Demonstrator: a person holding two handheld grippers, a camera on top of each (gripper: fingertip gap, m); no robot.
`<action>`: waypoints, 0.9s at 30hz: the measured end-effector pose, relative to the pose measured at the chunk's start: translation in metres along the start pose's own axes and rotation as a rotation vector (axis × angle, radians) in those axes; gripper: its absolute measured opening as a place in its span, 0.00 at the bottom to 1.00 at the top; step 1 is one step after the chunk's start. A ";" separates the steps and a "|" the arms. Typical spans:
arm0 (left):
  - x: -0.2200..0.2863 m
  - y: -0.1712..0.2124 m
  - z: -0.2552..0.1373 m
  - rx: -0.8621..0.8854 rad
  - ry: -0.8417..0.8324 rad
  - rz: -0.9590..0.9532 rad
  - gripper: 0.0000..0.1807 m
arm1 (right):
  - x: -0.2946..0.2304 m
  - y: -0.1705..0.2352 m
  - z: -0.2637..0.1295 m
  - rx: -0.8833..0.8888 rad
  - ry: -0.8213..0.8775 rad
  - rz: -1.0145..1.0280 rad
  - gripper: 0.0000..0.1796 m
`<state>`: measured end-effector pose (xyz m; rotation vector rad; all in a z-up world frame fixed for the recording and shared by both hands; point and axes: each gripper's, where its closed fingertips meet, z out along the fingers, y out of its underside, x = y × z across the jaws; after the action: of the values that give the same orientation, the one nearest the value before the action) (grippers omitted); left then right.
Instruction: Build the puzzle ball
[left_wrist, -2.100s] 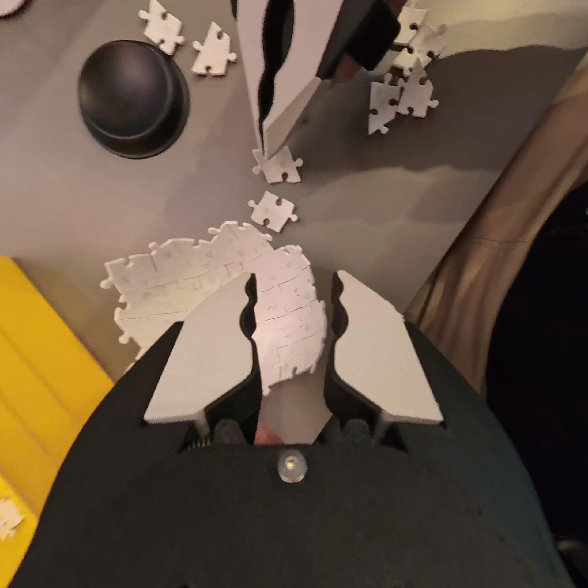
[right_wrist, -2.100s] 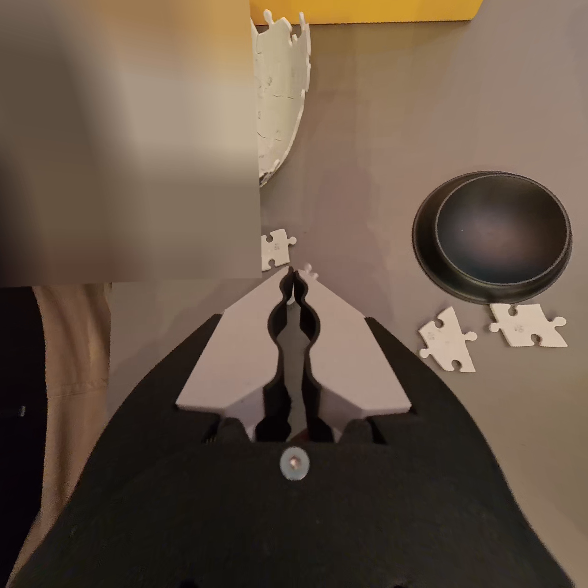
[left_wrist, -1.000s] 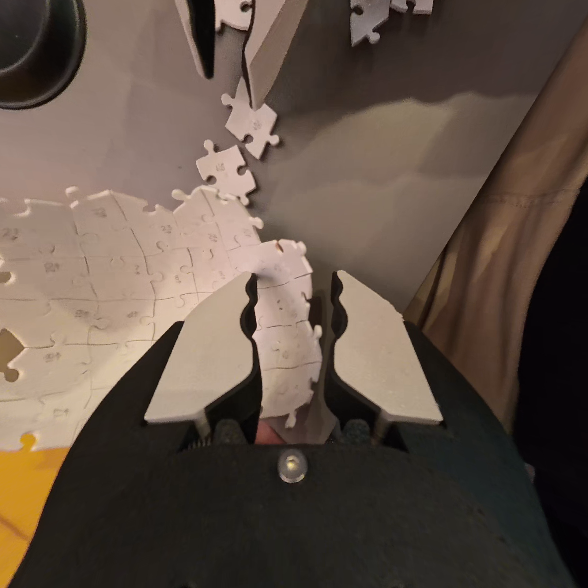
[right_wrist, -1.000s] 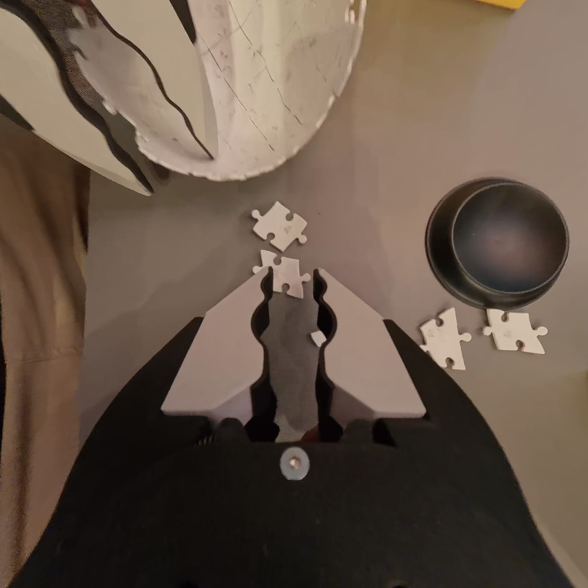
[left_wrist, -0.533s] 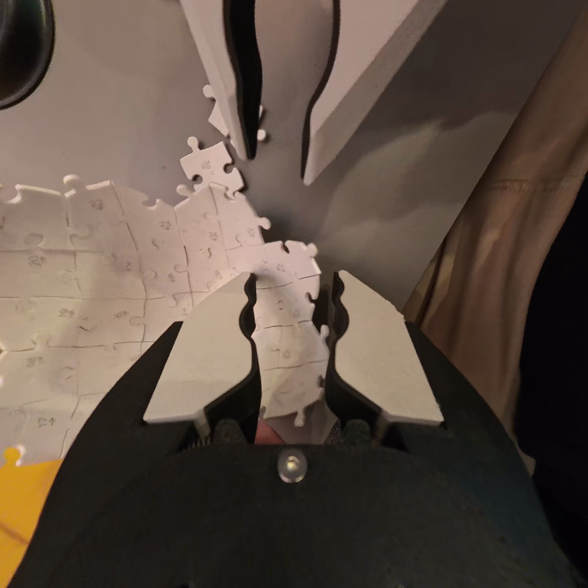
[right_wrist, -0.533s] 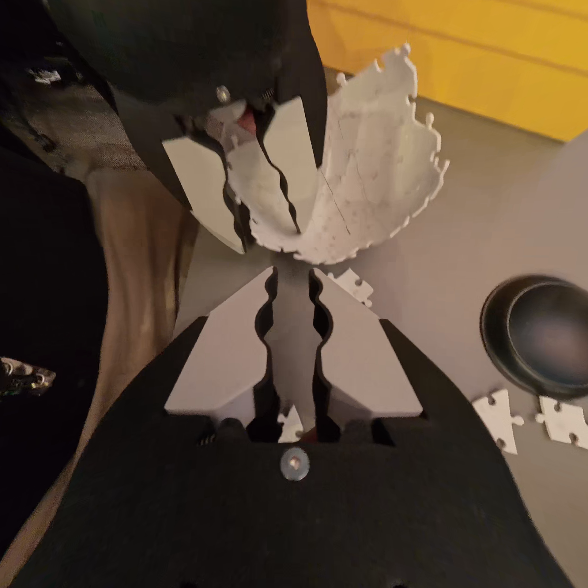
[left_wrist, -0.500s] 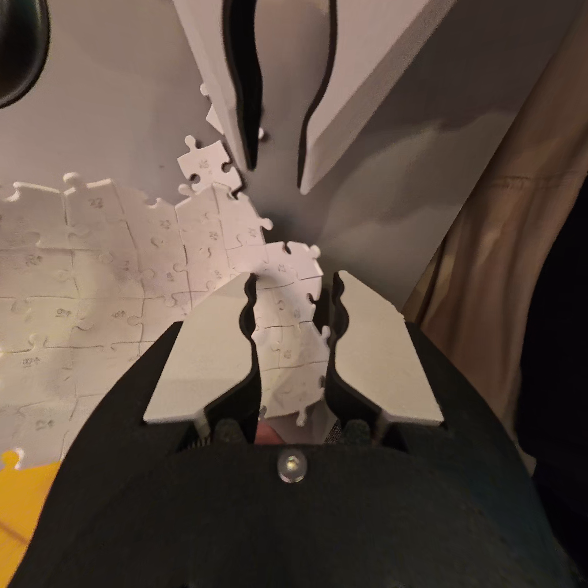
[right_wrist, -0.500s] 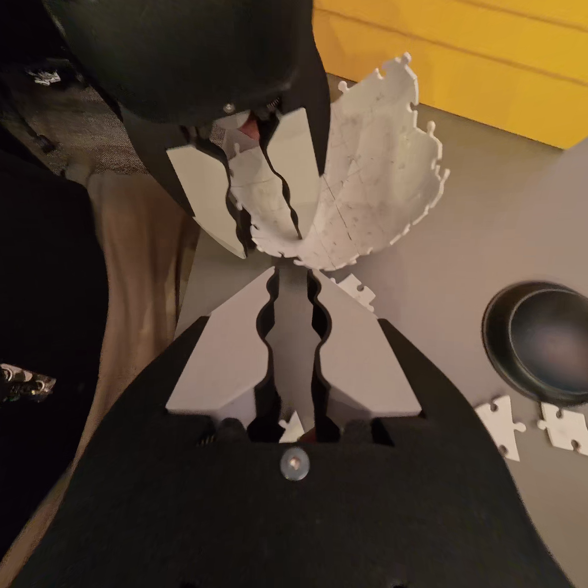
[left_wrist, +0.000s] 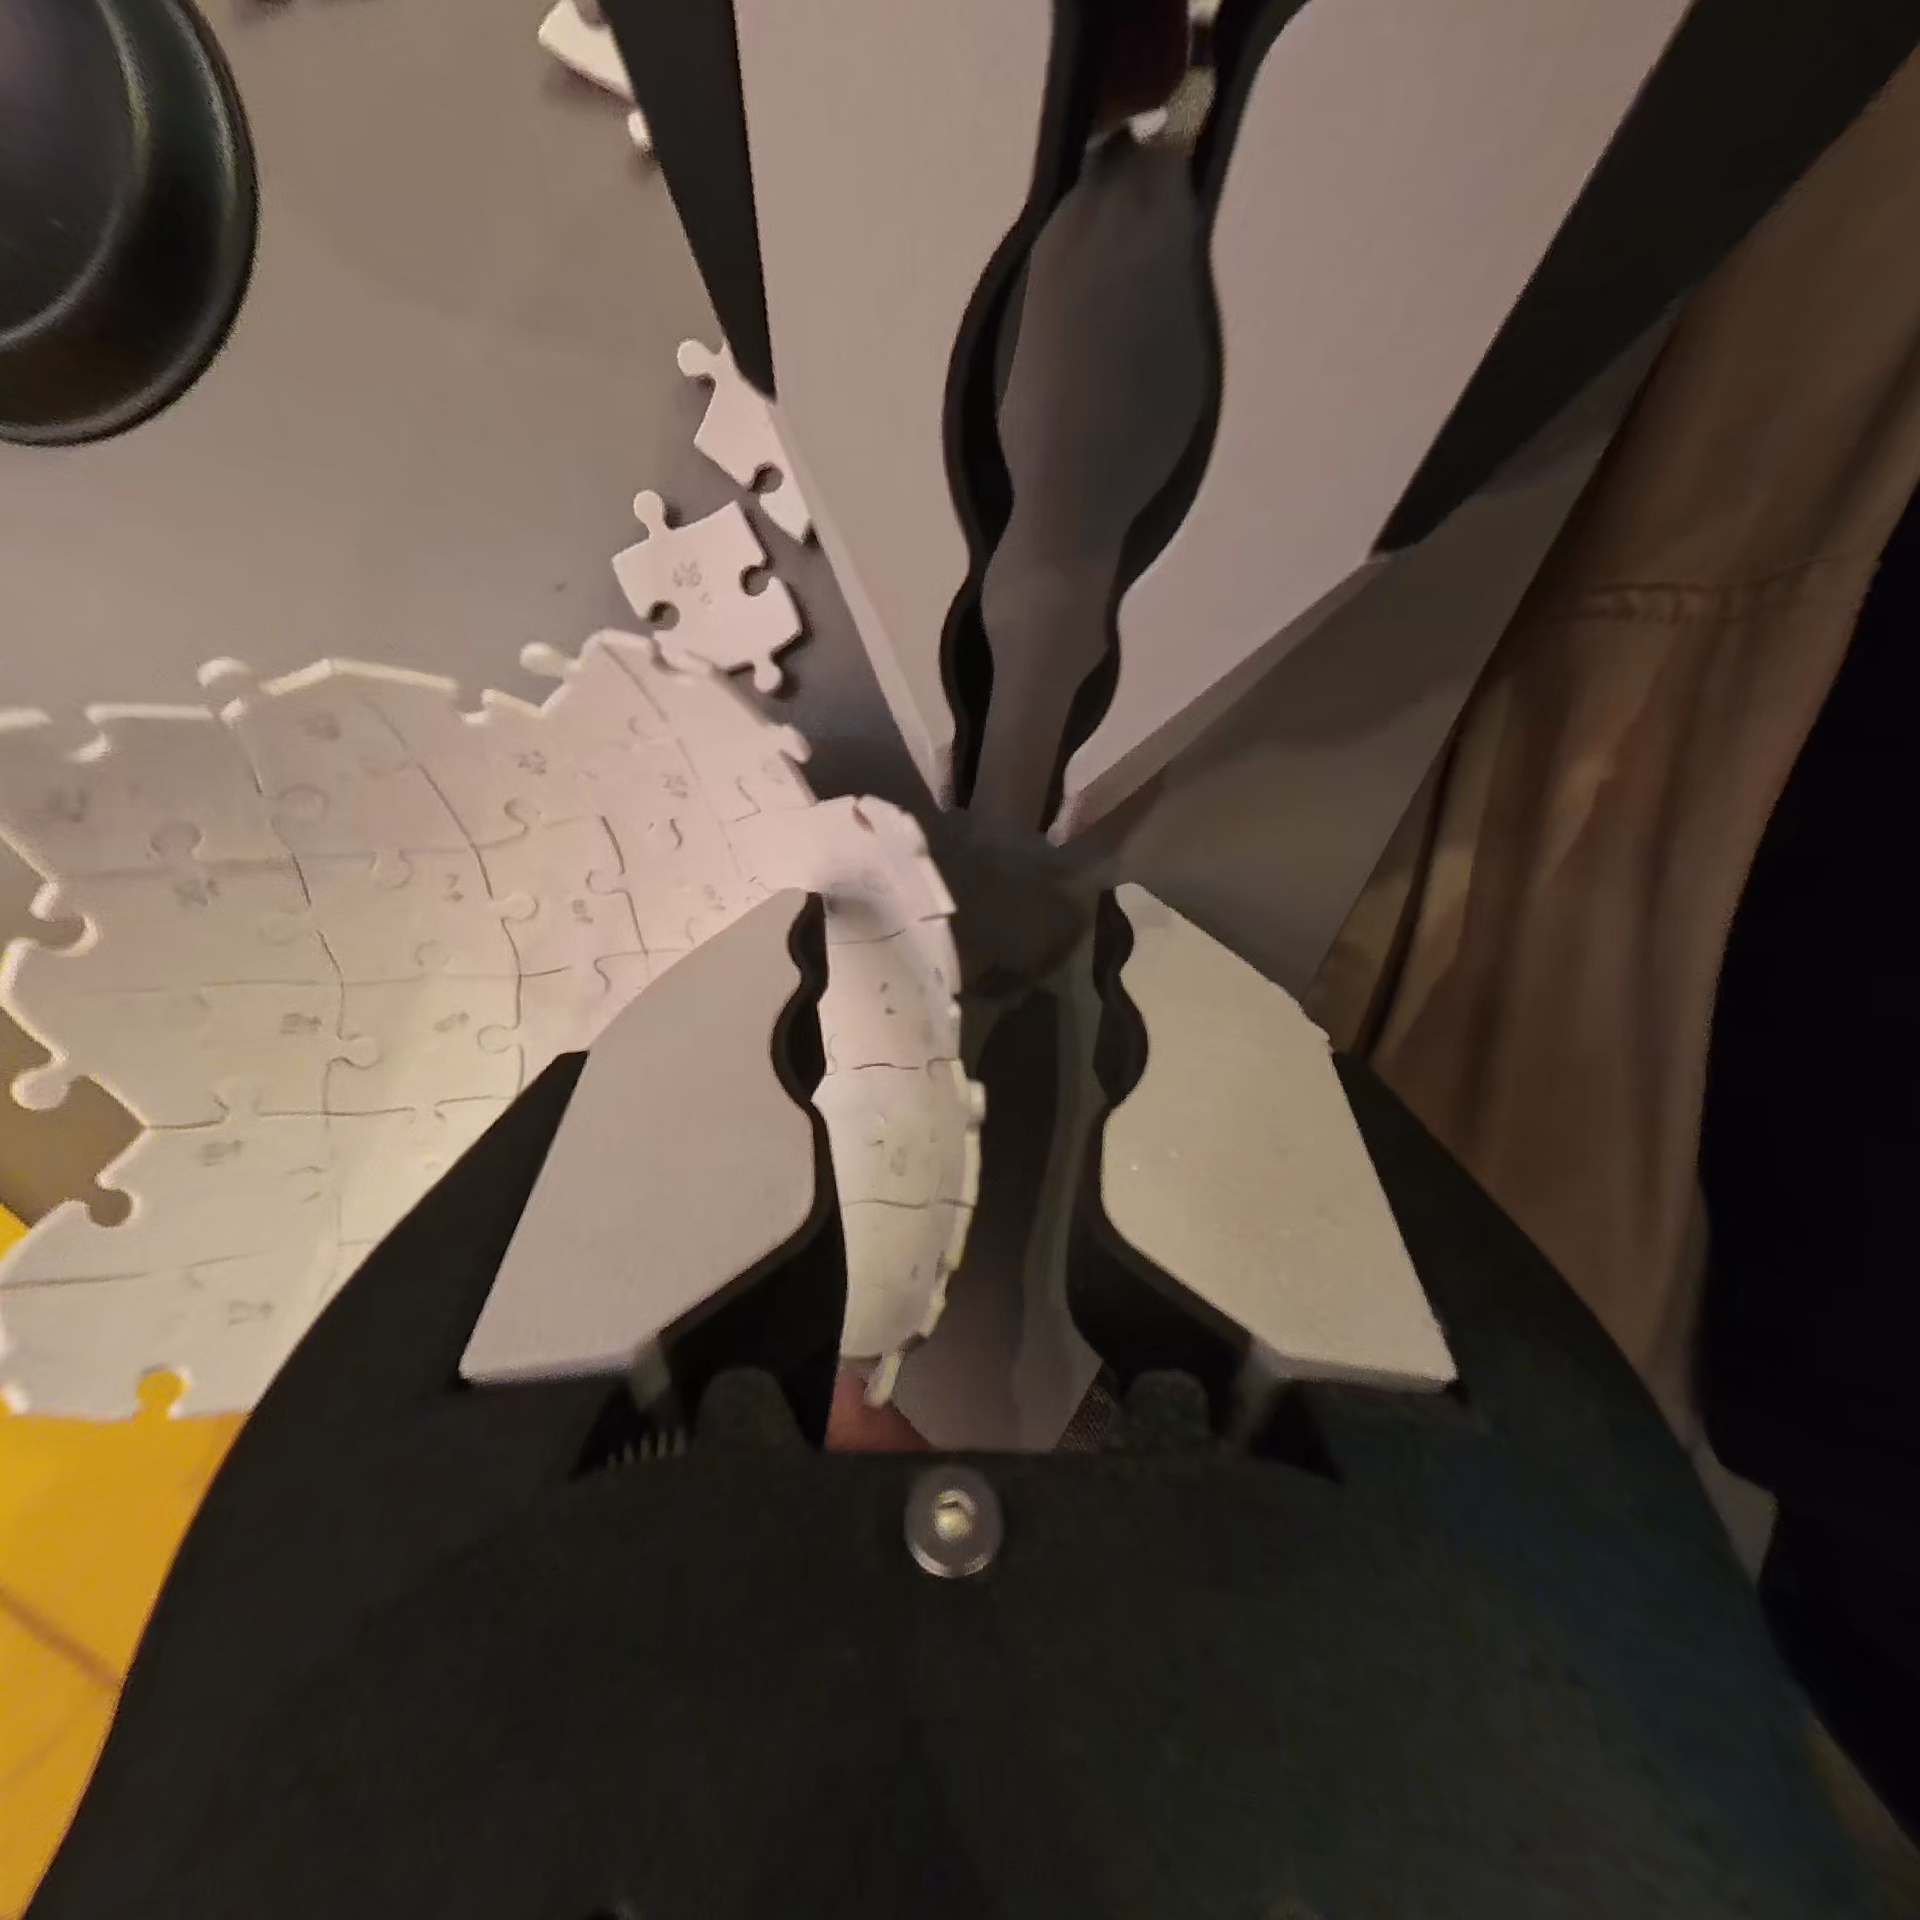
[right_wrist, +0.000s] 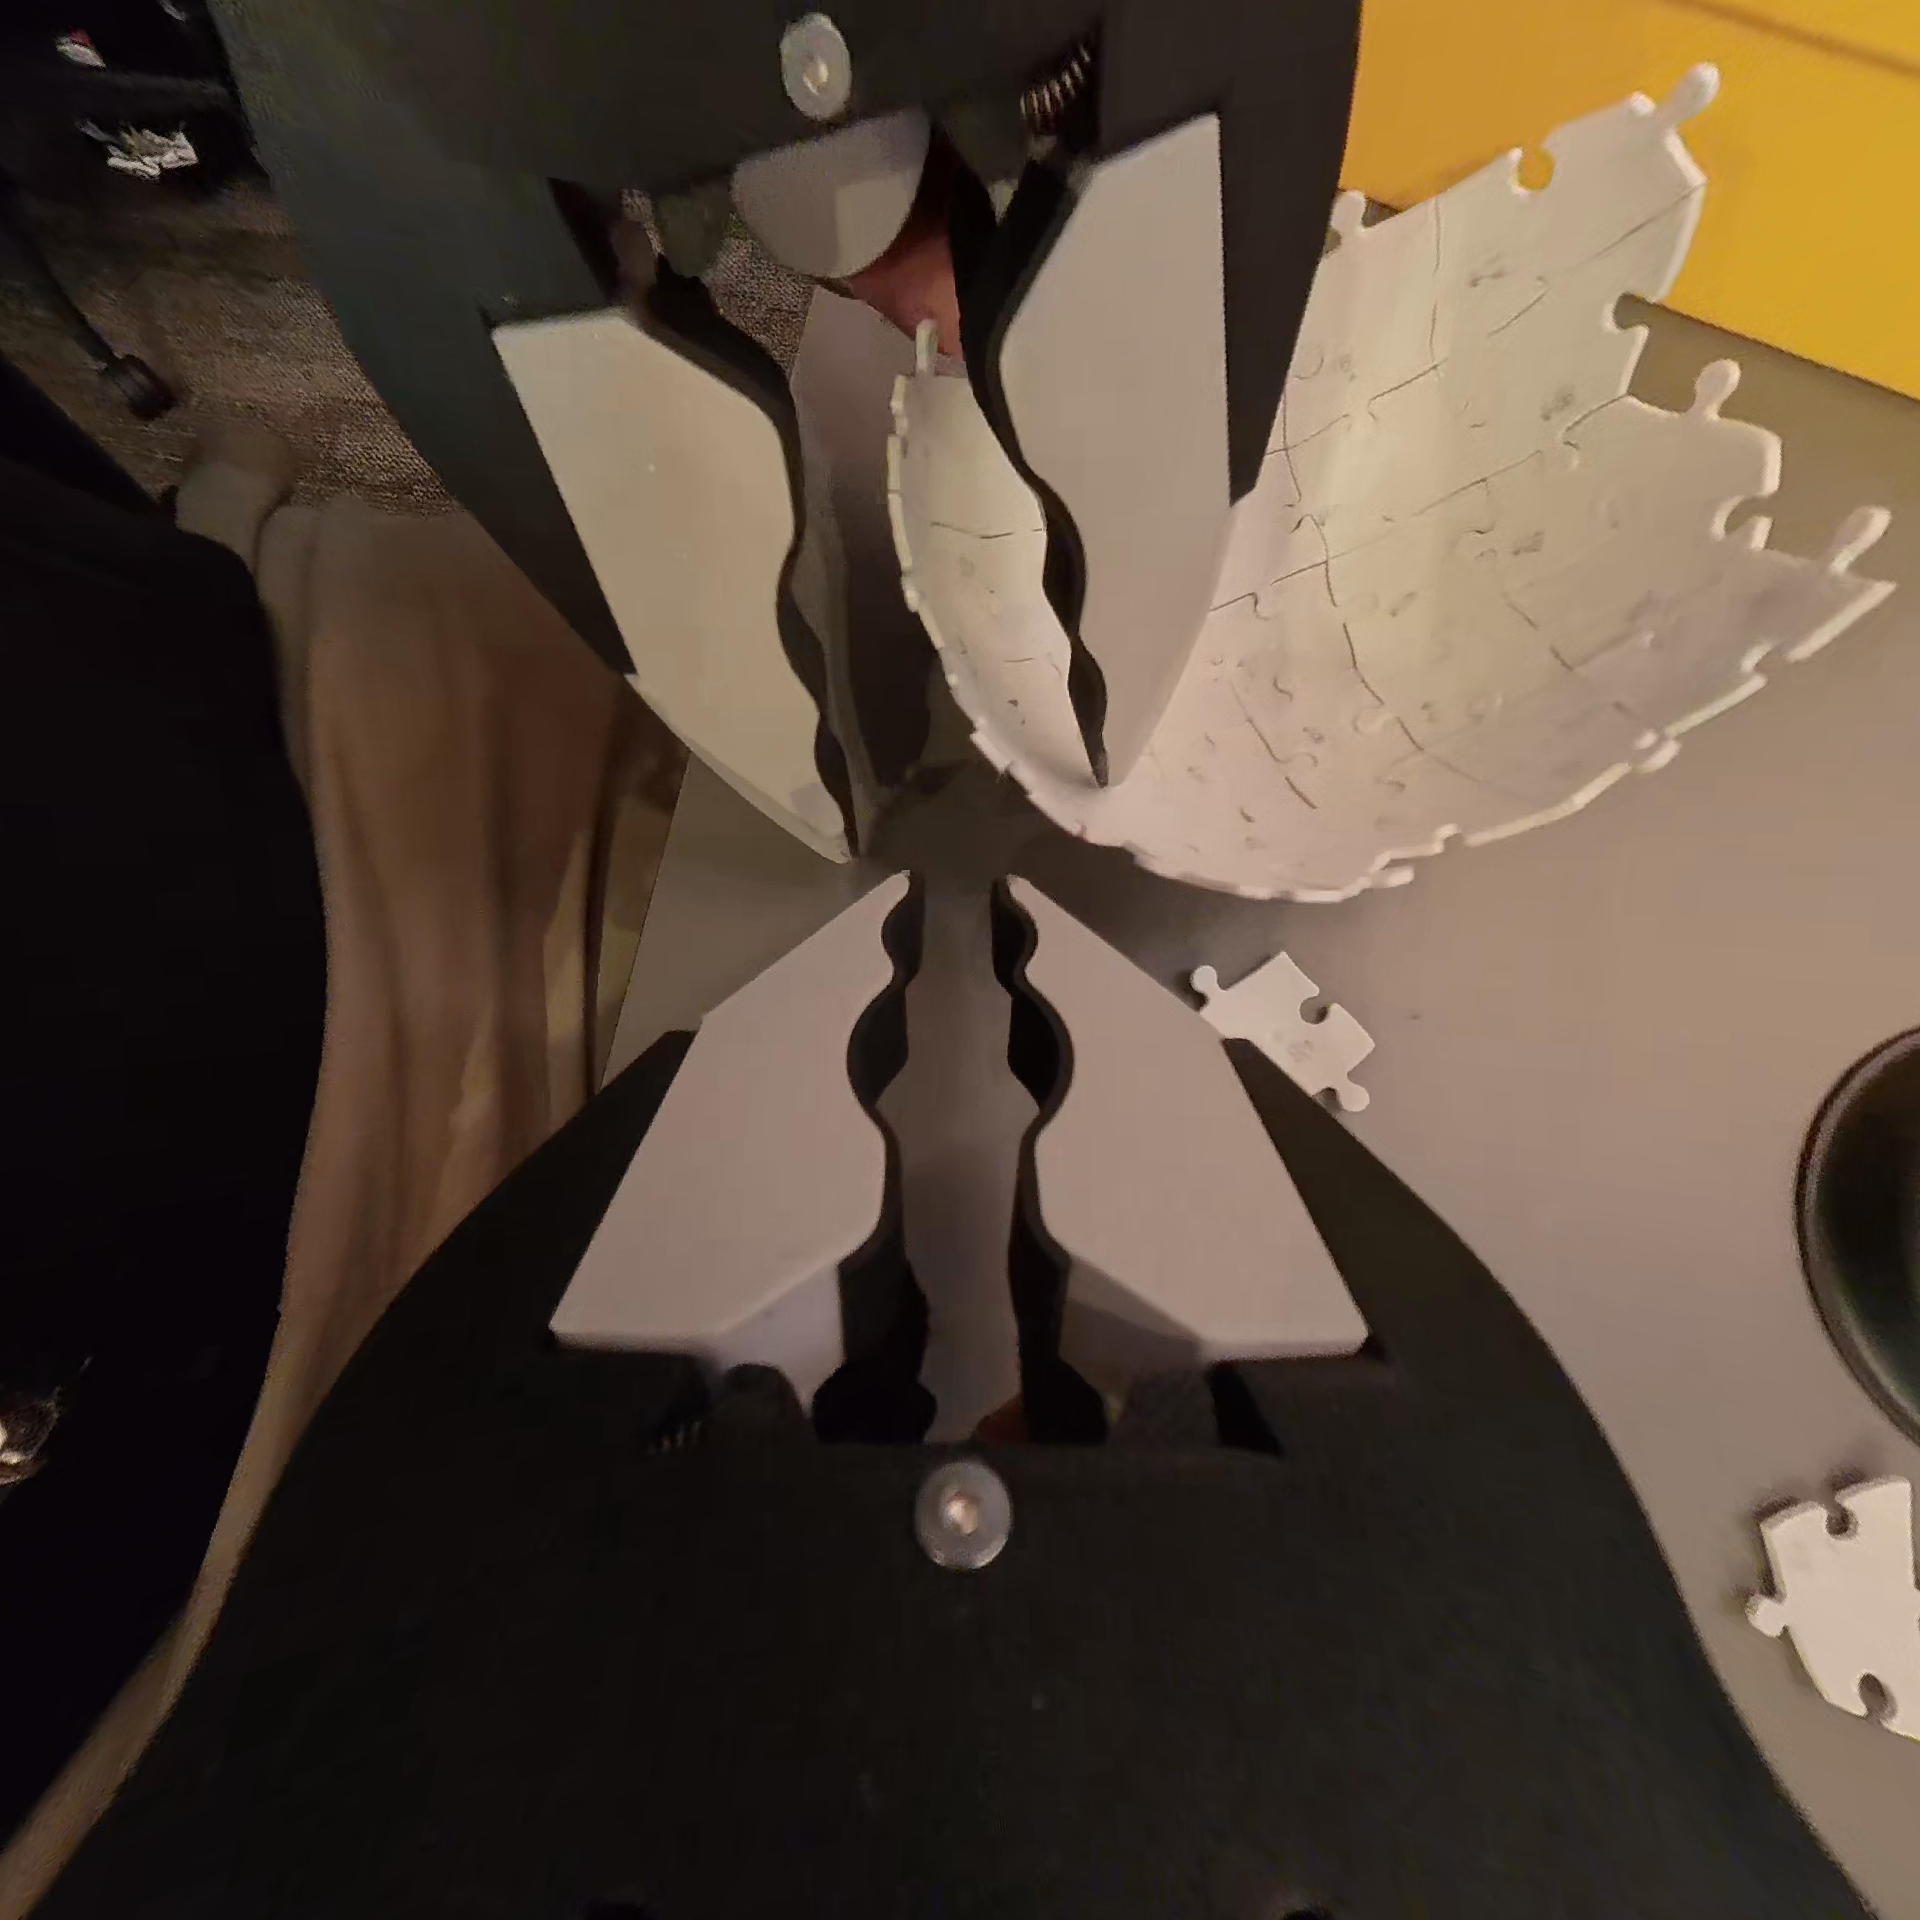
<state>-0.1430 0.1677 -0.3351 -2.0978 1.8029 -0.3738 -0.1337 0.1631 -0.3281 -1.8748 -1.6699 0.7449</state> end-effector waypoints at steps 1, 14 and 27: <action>0.000 -0.002 -0.002 0.013 -0.003 0.004 0.27 | 0.000 0.000 0.000 -0.001 0.001 -0.002 0.06; 0.009 -0.007 -0.015 0.053 -0.032 0.028 0.25 | -0.001 -0.002 0.005 0.015 -0.013 0.009 0.05; 0.011 0.006 -0.001 -0.018 -0.021 0.043 0.24 | 0.025 -0.003 -0.033 0.045 0.063 0.042 0.07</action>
<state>-0.1476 0.1556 -0.3369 -2.0636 1.8430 -0.3237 -0.1099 0.1876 -0.3039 -1.8883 -1.5671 0.7269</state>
